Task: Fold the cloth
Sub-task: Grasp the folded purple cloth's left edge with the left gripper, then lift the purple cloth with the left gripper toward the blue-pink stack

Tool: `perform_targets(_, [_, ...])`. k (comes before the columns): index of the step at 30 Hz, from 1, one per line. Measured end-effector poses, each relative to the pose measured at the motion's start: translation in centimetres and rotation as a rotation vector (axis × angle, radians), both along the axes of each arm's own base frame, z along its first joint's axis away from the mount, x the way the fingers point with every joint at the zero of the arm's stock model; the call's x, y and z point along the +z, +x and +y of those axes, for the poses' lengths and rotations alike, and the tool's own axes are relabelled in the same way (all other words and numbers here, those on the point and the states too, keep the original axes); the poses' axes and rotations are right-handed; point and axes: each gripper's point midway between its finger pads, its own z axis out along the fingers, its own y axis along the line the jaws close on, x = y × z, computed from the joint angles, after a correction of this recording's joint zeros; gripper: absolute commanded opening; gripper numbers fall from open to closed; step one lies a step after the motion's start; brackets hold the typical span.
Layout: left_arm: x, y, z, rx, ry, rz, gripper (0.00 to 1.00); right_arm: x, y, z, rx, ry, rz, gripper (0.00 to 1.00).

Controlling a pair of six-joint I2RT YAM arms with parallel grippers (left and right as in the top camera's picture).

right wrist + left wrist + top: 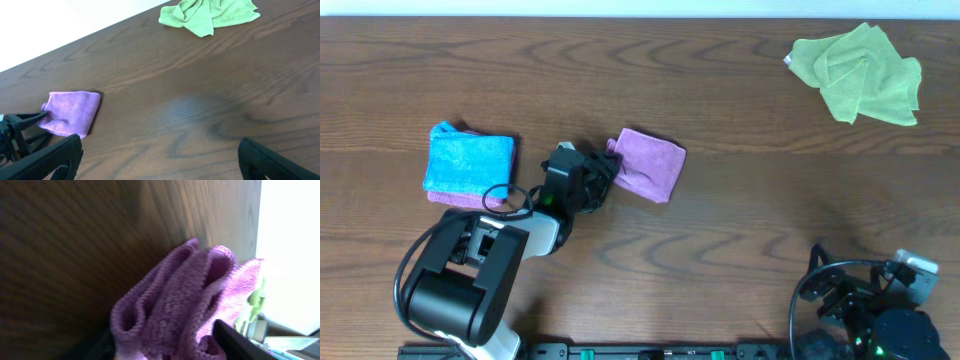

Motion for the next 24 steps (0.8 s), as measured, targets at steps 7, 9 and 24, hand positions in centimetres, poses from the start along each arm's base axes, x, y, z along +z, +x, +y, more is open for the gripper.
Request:
perform_targets(7, [-1.0, 0.1, -0.3, -0.016, -0.001, -0.001, 0.25, 0.0, 0.0, 0.0, 0.0, 0.0, 0.0, 0.99])
perform_targets(9, [-1.1, 0.0, -0.3, -0.023, 0.006, 0.0, 0.2, 0.0, 0.0, 0.0, 0.0, 0.0, 0.0, 0.99])
perform_targets(24, [-1.4, 0.1, -0.4, -0.154, 0.075, -0.092, 0.06, 0.0, 0.0, 0.0, 0.0, 0.0, 0.0, 0.99])
